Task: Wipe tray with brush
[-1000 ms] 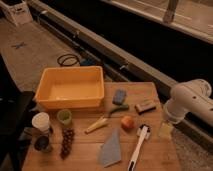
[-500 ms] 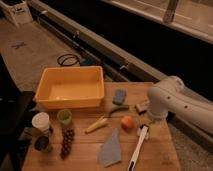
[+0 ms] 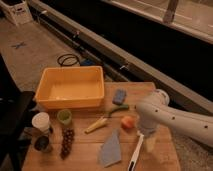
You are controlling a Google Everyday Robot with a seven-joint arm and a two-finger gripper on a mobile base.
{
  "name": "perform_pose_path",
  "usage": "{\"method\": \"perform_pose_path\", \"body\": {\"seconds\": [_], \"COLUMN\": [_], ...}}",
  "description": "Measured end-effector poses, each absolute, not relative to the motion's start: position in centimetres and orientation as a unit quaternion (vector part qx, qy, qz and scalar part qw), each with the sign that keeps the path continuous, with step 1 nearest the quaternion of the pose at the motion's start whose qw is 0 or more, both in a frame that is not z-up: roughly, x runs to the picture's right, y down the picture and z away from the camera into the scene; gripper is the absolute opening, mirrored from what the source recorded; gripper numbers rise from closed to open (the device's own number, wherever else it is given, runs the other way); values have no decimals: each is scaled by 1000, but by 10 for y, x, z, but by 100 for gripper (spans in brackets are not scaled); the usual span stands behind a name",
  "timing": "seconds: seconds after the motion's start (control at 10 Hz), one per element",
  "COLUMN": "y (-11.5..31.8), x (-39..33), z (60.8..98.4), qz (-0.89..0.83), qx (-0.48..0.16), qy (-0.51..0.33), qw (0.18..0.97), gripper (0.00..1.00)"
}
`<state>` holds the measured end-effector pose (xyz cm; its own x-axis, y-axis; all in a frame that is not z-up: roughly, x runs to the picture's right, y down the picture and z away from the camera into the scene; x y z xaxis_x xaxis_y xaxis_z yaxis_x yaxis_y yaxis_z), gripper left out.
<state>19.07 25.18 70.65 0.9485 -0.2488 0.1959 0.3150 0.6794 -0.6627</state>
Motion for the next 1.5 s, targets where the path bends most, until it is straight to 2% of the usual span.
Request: {"method": "perform_pose_path", "body": {"seconds": [0.4,0.9,1.5], "y": [274,275,283], "x": [189,198,188], "z": [702,727,748], "qz": [-239,-216,-209], "qx": [-365,-368,-357], "qy": [-84,-37,-56], "qw": [896,903,909], "gripper": [80,80,80]}}
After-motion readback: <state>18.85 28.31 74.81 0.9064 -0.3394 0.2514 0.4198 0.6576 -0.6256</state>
